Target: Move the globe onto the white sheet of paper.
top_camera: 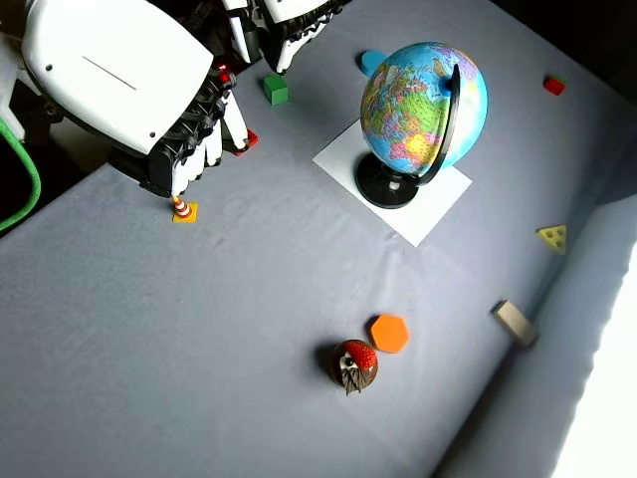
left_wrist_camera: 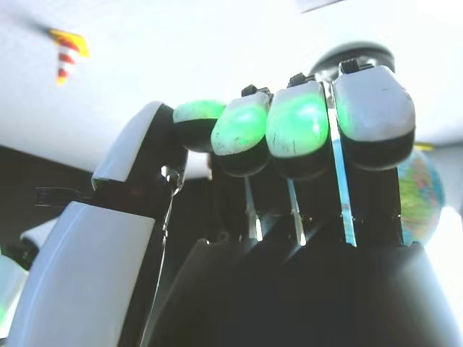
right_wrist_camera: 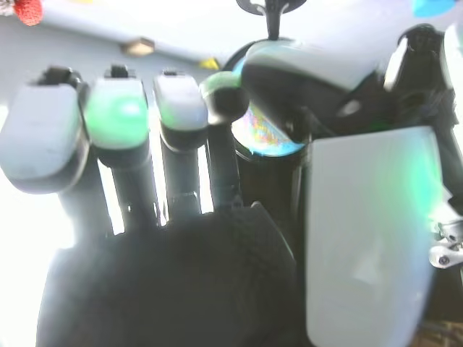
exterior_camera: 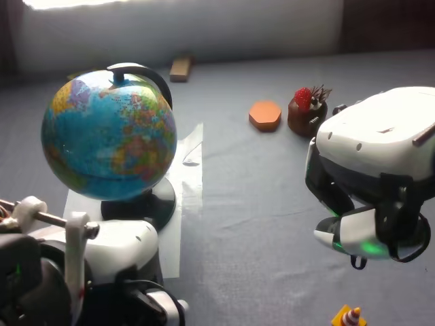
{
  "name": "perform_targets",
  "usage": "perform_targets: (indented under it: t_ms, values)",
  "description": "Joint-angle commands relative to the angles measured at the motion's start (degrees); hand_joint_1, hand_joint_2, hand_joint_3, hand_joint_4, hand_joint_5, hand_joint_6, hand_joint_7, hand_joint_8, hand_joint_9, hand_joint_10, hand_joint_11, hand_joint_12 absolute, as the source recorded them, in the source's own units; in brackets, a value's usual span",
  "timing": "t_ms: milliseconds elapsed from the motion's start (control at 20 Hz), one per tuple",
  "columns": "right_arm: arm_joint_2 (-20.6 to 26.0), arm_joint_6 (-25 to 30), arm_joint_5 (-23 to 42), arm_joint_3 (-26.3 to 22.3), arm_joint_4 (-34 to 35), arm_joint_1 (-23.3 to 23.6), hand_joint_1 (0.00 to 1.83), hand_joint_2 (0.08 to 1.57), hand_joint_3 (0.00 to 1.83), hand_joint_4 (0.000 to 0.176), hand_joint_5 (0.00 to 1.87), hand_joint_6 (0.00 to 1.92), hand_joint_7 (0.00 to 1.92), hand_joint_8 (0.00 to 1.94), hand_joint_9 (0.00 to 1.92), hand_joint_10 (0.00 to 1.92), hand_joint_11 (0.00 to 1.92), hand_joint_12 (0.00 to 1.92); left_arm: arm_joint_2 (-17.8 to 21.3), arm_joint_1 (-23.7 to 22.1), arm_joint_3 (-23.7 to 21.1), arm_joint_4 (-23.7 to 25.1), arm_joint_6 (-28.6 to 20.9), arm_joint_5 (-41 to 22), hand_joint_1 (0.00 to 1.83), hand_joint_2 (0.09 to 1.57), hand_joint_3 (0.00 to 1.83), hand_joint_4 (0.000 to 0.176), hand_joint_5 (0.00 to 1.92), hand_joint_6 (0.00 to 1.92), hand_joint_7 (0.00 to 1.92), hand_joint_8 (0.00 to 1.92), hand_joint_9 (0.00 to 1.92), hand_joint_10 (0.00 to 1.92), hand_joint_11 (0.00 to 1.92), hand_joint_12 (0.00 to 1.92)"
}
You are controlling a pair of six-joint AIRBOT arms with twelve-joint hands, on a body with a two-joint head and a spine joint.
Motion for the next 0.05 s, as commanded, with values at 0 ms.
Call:
perform_targets:
  t_ms: [0]
  values:
    - [0.23,0.04,1.57,-0.32,-3.44,0.49,0.88,1.22,0.34,0.000,1.07,1.92,1.20,1.94,1.30,1.92,1.33,1.92,0.24,-0.80,-0.37,2.80,0.06,-0.10,0.83,1.40,0.00,0.000,1.08,1.92,1.26,1.92,1.35,1.92,1.30,1.92]
